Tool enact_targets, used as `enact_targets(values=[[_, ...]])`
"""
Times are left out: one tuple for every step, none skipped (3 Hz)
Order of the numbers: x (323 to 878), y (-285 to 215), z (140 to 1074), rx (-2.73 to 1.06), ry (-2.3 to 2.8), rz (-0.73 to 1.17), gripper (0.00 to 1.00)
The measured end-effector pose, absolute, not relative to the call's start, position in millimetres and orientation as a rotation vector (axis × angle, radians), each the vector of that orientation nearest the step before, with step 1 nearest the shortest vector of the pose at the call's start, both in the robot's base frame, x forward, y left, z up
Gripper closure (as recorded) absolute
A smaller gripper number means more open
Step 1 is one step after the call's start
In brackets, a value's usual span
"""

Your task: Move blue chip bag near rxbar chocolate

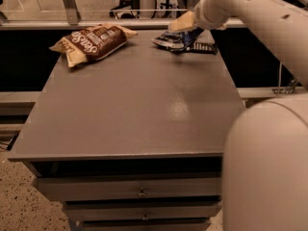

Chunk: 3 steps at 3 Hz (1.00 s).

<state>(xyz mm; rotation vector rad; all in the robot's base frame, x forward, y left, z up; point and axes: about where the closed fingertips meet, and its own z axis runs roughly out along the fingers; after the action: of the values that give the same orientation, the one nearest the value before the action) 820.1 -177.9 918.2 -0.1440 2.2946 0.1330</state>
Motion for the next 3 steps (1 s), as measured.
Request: enact_targets(values=[[772, -208, 941, -0.235, 2.178, 0.281, 0.0], [733, -217, 950, -0.297, 2.122, 0.481, 0.0], [656, -255, 958, -0.459, 2.07, 0.642, 0.0]])
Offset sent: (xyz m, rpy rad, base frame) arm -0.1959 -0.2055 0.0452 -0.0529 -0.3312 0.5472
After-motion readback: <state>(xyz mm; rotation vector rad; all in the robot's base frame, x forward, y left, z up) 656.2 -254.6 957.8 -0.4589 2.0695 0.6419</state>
